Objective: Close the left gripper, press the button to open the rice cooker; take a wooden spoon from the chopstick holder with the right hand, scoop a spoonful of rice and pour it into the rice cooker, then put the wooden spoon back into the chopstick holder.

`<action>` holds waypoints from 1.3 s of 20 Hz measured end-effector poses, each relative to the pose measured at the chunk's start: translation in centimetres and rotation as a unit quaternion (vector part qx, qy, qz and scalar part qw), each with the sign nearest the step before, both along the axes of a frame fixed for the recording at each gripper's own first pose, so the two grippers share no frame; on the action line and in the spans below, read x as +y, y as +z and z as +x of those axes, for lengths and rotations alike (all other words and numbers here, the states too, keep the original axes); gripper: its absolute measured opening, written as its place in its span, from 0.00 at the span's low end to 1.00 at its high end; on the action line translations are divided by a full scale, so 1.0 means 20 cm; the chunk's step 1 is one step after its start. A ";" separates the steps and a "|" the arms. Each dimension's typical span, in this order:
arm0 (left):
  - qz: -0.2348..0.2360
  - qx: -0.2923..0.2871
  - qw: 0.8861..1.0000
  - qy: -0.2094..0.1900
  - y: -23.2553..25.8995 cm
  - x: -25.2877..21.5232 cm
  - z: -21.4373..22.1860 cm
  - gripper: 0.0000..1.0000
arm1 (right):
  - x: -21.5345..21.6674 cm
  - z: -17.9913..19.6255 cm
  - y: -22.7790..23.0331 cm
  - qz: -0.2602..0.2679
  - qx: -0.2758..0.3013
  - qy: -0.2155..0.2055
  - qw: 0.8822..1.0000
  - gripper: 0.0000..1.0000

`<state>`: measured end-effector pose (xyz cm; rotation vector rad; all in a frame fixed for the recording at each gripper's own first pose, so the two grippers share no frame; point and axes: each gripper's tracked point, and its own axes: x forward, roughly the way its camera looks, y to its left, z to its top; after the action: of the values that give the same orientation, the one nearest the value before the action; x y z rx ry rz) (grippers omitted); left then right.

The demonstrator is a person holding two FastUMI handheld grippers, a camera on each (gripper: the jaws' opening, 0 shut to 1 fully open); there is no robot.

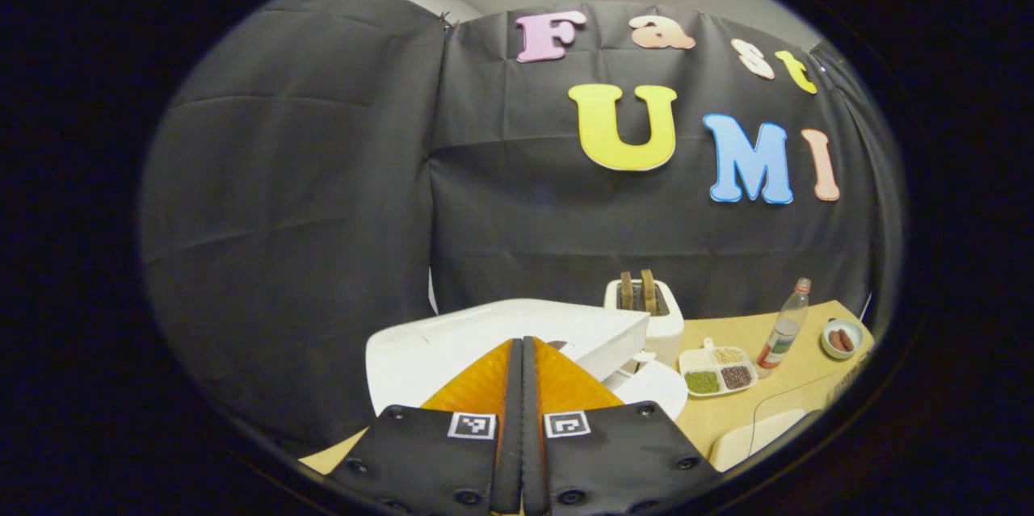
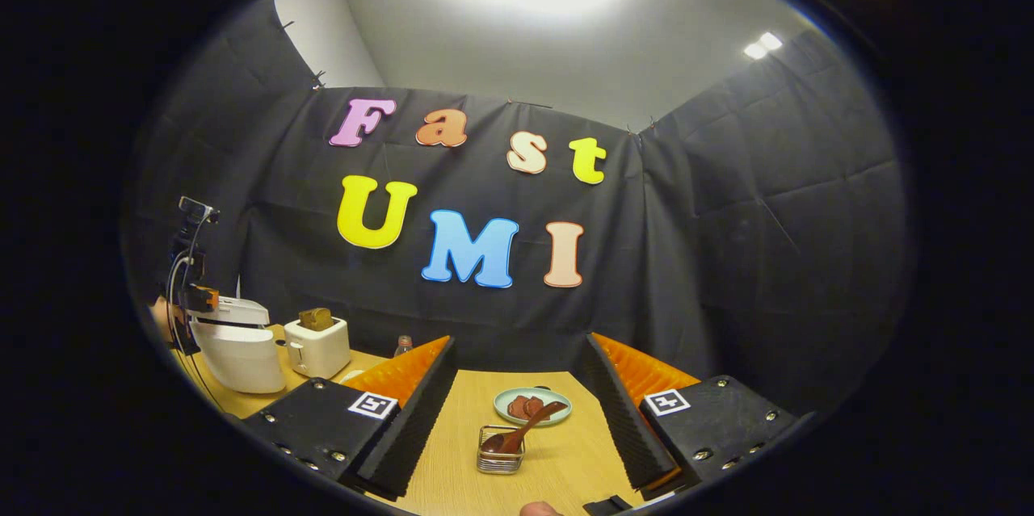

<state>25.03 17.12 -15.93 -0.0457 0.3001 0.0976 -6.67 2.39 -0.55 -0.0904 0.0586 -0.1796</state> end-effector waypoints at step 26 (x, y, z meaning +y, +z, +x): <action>0.045 -0.156 0.987 0.014 0.92 -0.50 -1.06 1.00 | -0.41 0.53 -0.26 0.068 0.009 0.038 0.997 0.95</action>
<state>3.73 7.20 2.52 0.0252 -0.0179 0.1309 3.85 -5.87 -5.72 0.0423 0.0858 -0.0975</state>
